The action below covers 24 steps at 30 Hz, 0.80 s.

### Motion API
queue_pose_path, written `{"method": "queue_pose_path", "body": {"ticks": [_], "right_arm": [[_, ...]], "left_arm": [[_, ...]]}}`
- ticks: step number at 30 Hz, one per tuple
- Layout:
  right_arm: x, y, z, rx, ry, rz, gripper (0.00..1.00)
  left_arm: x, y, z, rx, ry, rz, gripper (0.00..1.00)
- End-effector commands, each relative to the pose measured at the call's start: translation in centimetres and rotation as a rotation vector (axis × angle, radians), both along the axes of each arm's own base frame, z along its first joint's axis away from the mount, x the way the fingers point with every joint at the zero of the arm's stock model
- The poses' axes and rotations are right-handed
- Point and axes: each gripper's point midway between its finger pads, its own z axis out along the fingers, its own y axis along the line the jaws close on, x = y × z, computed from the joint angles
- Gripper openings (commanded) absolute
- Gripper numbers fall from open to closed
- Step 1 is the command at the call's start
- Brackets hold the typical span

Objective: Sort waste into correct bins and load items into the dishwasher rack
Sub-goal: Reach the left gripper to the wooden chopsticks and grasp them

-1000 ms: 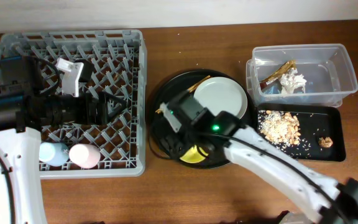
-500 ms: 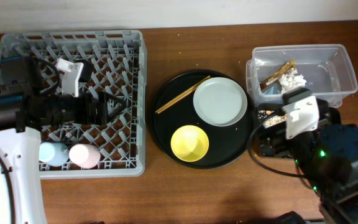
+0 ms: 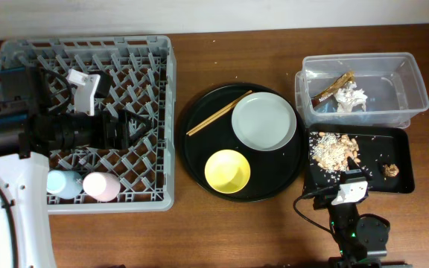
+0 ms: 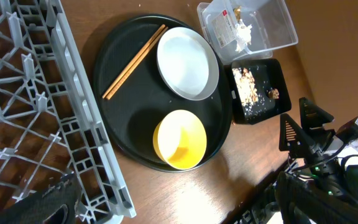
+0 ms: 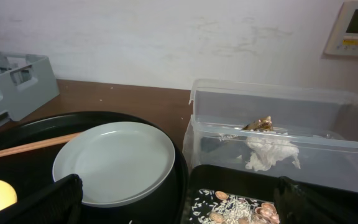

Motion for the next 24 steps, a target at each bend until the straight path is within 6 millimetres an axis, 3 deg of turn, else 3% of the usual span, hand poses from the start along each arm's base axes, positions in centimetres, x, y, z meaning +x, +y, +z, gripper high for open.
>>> {"method": "queue_pose_path", "body": {"ticks": [1, 6, 7, 8, 9, 10, 11, 13, 14, 15, 16, 17, 18, 19, 20, 24], "right_arm": [[0.0, -0.1, -0.2, 0.012, -0.001, -0.004, 0.98], [0.0, -0.1, -0.2, 0.012, 0.0, -0.004, 0.98], [0.0, -0.1, -0.2, 0.012, 0.0, -0.004, 0.98], [0.0, -0.1, -0.2, 0.012, 0.0, -0.004, 0.98], [0.0, -0.1, -0.2, 0.012, 0.0, -0.004, 0.98], [0.0, -0.1, -0.2, 0.012, 0.0, -0.004, 0.98], [0.0, -0.1, -0.2, 0.012, -0.001, -0.004, 0.98], [0.0, -0.1, -0.2, 0.012, 0.0, -0.004, 0.99], [0.0, -0.1, -0.2, 0.012, 0.0, -0.004, 0.99], [0.0, -0.1, -0.2, 0.012, 0.0, -0.004, 0.98], [0.0, -0.1, -0.2, 0.012, 0.0, -0.004, 0.98], [0.0, -0.1, -0.2, 0.012, 0.0, -0.004, 0.98], [0.0, -0.1, -0.2, 0.012, 0.0, -0.004, 0.98], [0.0, -0.1, -0.2, 0.012, 0.0, -0.004, 0.99], [0.0, -0.1, -0.2, 0.012, -0.001, -0.004, 0.98], [0.0, -0.1, -0.2, 0.012, -0.001, -0.004, 0.98]], "left_arm": [[0.0, -0.2, 0.5, -0.003, -0.028, -0.018, 0.99], [0.1, -0.3, 0.7, -0.008, -0.036, -0.021, 0.99], [2.0, -0.4, 1.9, -0.021, -0.134, -0.017, 0.99], [3.4, -0.6, 1.5, -0.004, -0.109, 0.046, 0.99], [4.7, -2.0, -1.0, 0.132, -0.056, 0.082, 0.99], [5.4, -3.5, -3.3, 0.27, -0.031, 0.082, 0.99], [6.2, -7.2, -5.4, 0.391, -0.061, 0.007, 0.99], [8.1, -14.7, -7.1, 0.358, -0.158, -0.114, 0.99], [9.0, -17.8, -10.0, 0.371, -0.153, -0.161, 0.9], [10.0, -19.5, -14.0, 0.443, -0.139, -0.173, 0.99], [11.0, -19.4, -16.3, 0.508, -0.13, -0.15, 0.99], [12.0, -18.9, -18.4, 0.57, -0.124, -0.122, 0.92], [13.1, -17.5, -20.8, 0.665, -0.116, -0.077, 0.79], [13.6, -17.0, -22.4, 0.707, -0.107, -0.062, 0.78], [14.0, -17.0, -24.7, 0.735, -0.094, -0.083, 0.64], [14.4, -15.4, -27.4, 0.832, -0.069, -0.054, 0.43]]}}
